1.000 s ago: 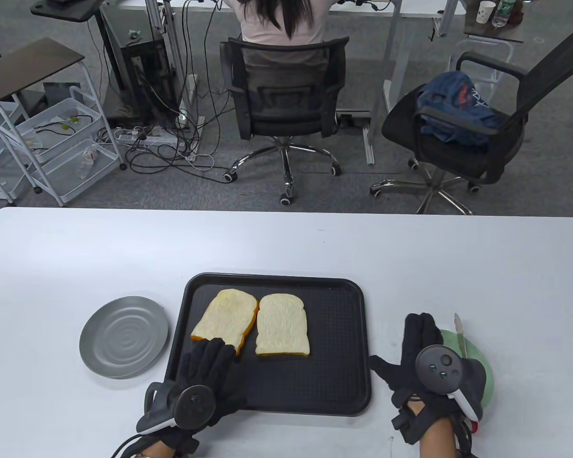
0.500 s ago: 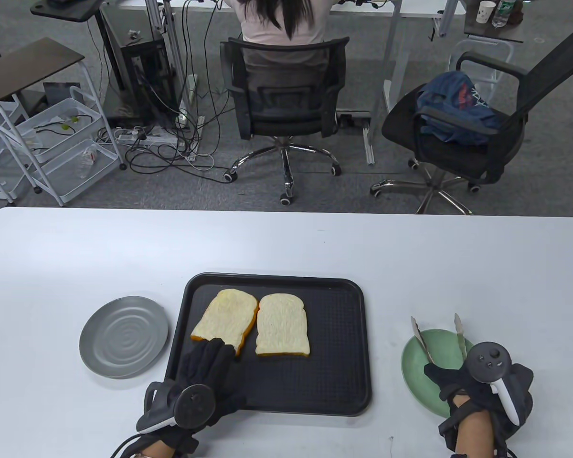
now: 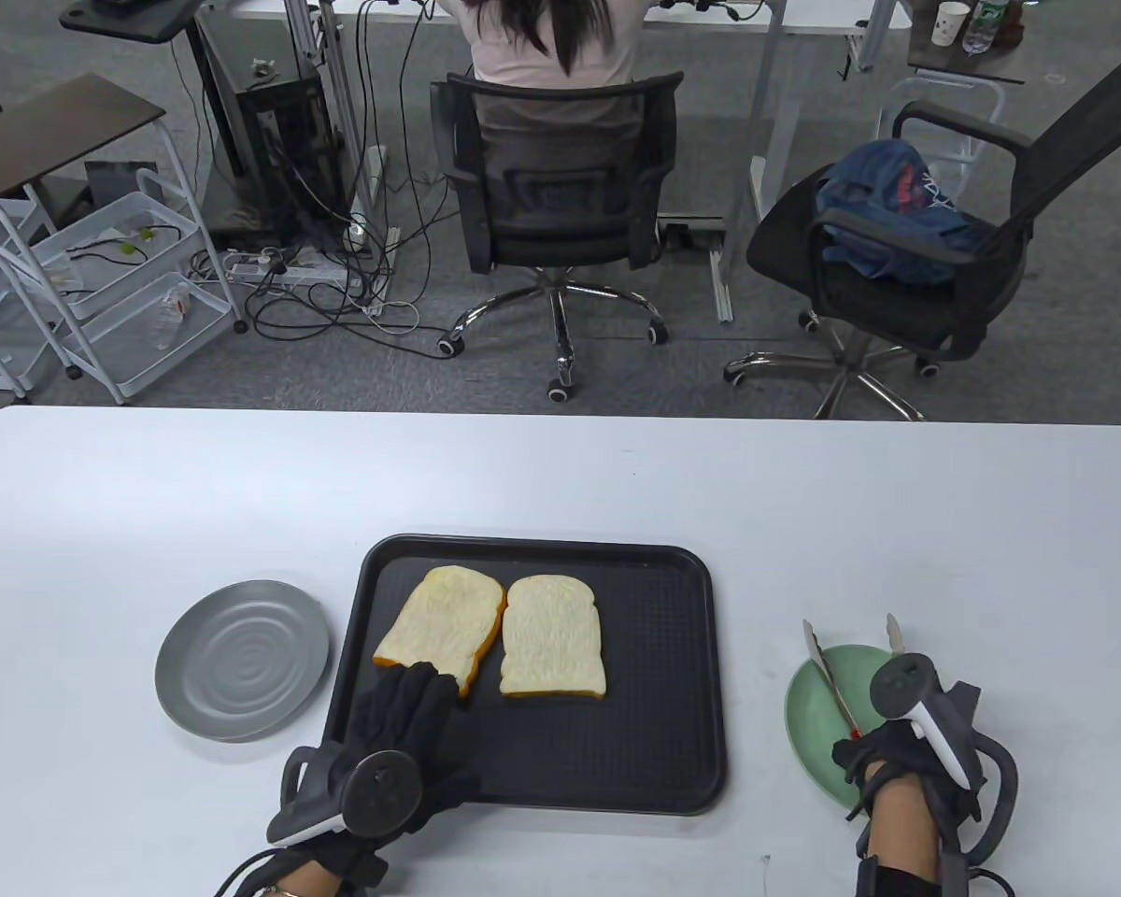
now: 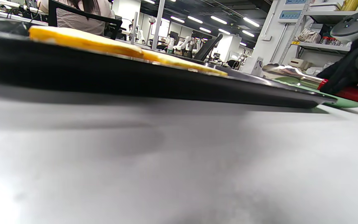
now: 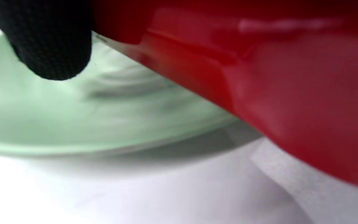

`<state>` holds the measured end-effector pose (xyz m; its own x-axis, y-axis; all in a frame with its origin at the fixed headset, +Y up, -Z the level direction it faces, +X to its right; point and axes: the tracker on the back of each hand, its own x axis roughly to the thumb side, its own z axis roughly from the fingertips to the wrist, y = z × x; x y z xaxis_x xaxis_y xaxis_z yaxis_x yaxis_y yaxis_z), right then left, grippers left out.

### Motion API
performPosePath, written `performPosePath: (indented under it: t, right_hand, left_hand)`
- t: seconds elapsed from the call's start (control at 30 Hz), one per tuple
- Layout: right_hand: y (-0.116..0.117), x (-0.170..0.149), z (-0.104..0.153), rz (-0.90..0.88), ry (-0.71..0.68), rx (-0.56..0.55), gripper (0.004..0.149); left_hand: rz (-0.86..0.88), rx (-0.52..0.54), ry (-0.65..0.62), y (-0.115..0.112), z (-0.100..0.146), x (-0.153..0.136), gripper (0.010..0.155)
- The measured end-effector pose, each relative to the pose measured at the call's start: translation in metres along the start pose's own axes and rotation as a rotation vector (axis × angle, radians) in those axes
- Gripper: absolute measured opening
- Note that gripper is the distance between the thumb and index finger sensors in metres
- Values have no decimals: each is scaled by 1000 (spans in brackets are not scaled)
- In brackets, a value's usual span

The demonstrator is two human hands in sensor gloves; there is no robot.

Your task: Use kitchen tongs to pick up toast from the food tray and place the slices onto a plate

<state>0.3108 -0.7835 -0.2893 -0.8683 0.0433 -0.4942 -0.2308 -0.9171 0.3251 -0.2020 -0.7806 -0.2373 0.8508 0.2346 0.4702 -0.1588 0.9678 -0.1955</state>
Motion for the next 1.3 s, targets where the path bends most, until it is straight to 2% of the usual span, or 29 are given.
performPosePath:
  t: [0.23, 0.27, 0.5, 0.73, 1.0, 1.13, 1.3]
  right_hand:
    - [4, 3, -2, 36, 6, -41, 102]
    - [3, 3, -1, 36, 3, -52, 110]
    - [-6, 8, 13, -69, -79, -141, 109]
    - [-26, 36, 39, -111, -289, -309, 106]
    - [-40, 84, 77, -89, -530, -381, 103]
    - [-40, 104, 94, -101, -603, -362, 104]
    - [-28, 129, 111, -172, -710, -320, 104]
  left_hand:
    - [0, 0, 2, 0, 0, -1, 99]
    - [1, 1, 1, 1, 0, 0, 99]
    - [4, 6, -5, 1, 0, 0, 99]
    - [5, 10, -8, 1, 1, 0, 99]
    - [9, 19, -11, 1, 2, 0, 100]
    - [10, 27, -14, 1, 3, 0, 100]
    - [12, 30, -17, 1, 3, -1, 100]
